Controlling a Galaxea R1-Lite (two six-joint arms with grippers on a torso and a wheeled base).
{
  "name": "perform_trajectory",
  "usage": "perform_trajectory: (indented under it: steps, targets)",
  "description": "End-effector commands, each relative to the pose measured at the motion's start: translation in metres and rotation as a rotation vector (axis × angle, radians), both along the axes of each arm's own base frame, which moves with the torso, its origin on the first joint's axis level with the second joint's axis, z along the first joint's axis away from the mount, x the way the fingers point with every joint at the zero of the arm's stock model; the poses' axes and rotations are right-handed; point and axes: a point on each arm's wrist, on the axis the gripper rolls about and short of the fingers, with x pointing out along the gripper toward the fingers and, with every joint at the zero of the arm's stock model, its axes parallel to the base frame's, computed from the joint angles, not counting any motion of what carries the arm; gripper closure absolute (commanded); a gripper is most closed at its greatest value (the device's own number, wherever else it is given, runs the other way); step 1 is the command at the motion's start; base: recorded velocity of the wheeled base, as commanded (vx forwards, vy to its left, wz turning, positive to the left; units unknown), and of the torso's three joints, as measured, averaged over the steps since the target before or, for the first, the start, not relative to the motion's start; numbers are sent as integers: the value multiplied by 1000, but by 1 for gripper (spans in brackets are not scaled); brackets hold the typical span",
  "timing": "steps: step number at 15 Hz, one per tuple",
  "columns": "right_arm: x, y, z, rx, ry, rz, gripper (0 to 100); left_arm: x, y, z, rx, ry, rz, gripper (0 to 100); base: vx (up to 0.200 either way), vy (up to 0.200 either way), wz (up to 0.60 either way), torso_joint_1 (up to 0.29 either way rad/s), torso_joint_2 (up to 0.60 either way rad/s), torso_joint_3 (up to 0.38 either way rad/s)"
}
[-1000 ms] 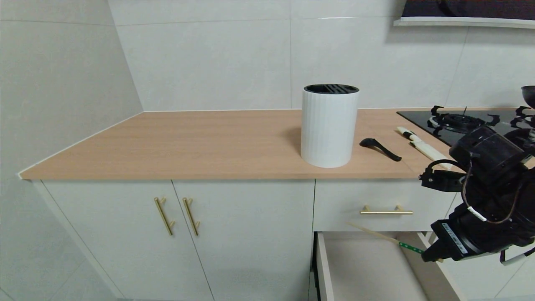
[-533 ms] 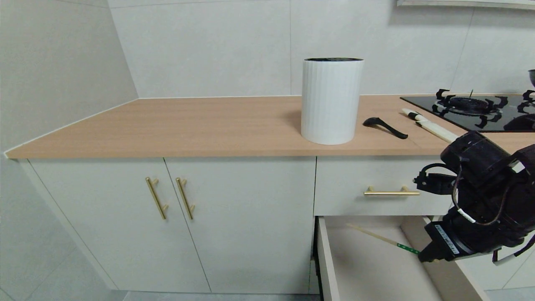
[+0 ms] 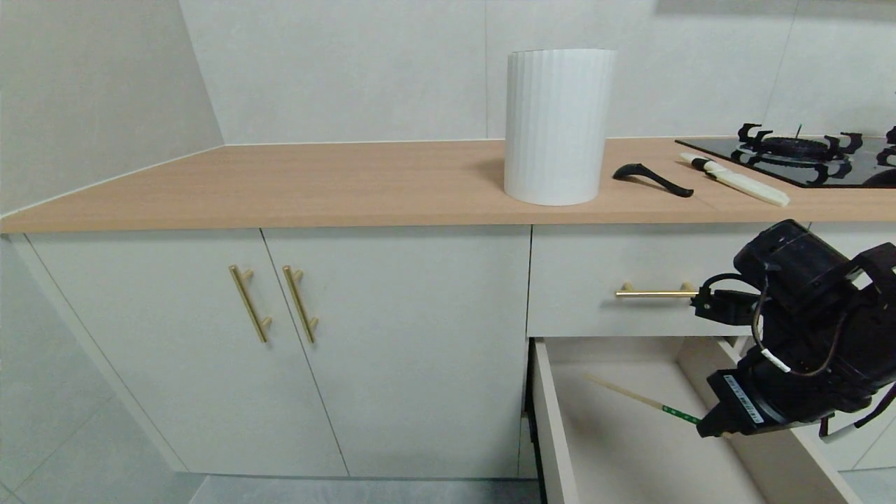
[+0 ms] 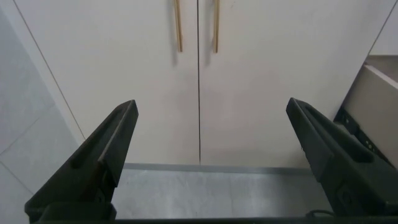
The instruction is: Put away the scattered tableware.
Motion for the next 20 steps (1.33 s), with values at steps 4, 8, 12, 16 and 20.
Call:
perform_trajectory:
  steps: [4,8,12,16,20]
  targets:
    - [9,4,-12,4,-29,-4,100,0,0,0,-1,0,0,0,0,0,0,0,0,0]
    - [41,14,-62,-65,-93,-76,100,0,0,0,-1,0,0,0,0,0,0,0,0,0]
    - [75,28,-115,-47,-48,-160,100,0,0,0,-1,0,0,0,0,0,0,0,0,0]
    - [92,34,-152,-54,-32,-177,100,0,0,0,-1,0,0,0,0,0,0,0,0,0]
    - [97,37,-178,-95,-12,-181,100,0,0,0,-1,0,0,0,0,0,0,0,0,0]
